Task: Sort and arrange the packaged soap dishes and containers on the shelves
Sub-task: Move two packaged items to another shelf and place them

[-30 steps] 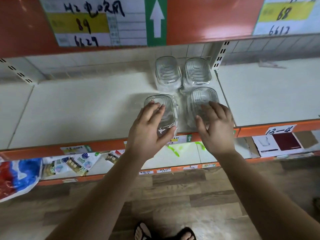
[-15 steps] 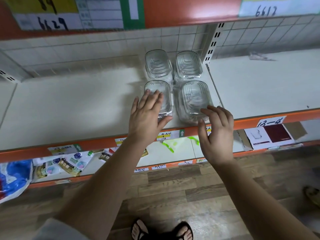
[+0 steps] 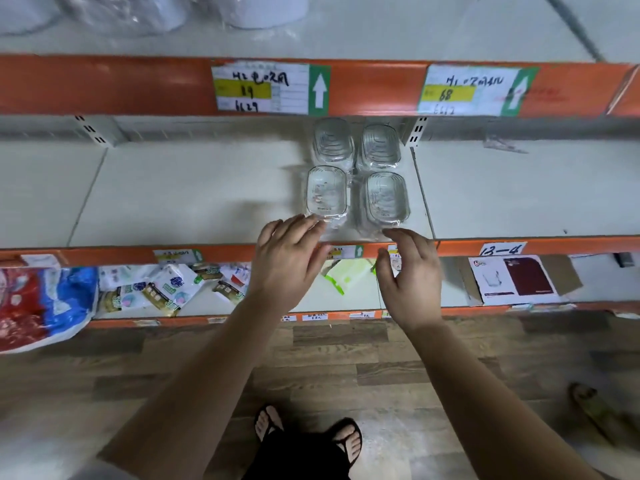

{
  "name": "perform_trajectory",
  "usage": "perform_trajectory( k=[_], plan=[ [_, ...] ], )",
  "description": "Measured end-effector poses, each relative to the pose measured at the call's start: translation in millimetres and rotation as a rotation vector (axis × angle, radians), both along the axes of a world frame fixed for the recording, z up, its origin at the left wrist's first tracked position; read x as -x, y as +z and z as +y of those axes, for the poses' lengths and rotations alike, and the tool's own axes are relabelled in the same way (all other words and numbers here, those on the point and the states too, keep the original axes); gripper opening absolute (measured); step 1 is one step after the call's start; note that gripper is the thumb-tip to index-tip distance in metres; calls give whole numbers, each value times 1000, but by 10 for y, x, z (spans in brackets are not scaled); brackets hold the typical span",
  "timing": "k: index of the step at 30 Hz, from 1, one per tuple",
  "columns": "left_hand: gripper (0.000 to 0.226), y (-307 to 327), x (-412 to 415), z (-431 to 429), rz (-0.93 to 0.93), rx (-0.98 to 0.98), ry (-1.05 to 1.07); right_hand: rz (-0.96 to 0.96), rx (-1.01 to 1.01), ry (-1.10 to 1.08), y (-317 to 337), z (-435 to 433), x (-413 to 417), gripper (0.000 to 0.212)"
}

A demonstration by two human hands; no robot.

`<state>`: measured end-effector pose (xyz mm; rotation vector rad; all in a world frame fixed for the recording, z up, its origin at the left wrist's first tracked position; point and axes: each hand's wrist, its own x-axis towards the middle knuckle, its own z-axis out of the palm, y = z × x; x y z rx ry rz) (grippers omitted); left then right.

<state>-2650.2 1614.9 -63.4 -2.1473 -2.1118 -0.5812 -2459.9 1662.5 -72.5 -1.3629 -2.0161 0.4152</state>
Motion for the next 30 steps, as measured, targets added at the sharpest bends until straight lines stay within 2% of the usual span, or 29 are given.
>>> perform_trajectory(
  k=[5,8,12,22,27,30],
  plan=[
    [30,478,221,-511,-9,-117,113,66,-6,61,506,-281,245,29],
    [29,747,457,-849,0,-148,186,148,-22,89,838,-476,531,22],
    [27,1038,852,-1265,44,-182,259,157,-82,198,1226,-740,1009,23],
    [28,1775,2513,-2466,142,-277,438,258,-271,388,1897,-1599,2864,18],
    [31,2096,3433,-2983,220,-292,527,338,-311,447,2148,-1987,3847,27],
    [33,2228,3830,-3149,195,-286,574,338,-326,470,2235,-2126,4266,18]
  ],
)
